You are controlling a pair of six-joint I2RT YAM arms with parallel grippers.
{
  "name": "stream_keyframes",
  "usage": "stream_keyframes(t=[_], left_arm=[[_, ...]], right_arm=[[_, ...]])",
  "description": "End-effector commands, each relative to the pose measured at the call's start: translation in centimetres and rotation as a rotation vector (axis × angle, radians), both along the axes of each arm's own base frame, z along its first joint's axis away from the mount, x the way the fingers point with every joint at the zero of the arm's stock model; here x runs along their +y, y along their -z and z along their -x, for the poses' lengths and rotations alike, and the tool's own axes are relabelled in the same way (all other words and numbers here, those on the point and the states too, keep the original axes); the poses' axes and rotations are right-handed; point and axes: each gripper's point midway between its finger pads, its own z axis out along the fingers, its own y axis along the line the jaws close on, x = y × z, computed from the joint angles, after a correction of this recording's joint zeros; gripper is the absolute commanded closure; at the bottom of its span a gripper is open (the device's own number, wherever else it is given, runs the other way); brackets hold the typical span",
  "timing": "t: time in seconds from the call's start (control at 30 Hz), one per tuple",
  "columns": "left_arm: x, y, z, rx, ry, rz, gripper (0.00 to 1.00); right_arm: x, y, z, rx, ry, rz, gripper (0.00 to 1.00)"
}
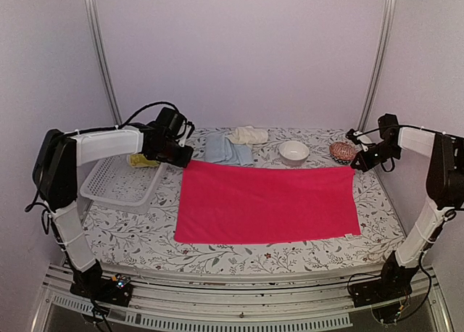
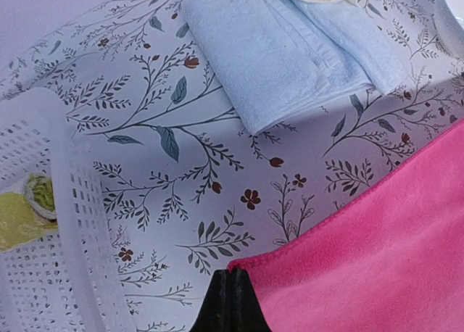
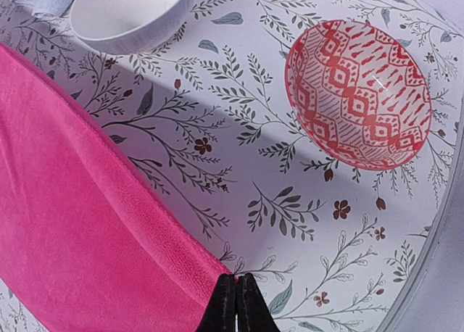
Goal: Roll the towels
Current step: Fold the towel at the center of the board.
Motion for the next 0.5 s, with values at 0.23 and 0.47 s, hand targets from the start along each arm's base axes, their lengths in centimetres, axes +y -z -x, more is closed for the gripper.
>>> stream_keyframes(t=[0.23, 0.47], left_arm=[[-0.3, 1.1, 2.6, 0.062, 0.063, 0.063, 1.0], [-0.2, 0.8, 3.0, 0.026, 0.072, 0.074, 1.0]], right_arm=[[-0.9, -2.5, 4.4, -0.013, 0.022, -0.034, 0.97], [-1.9, -2.1, 6.0, -0.001, 0.038, -0.041, 0.97]])
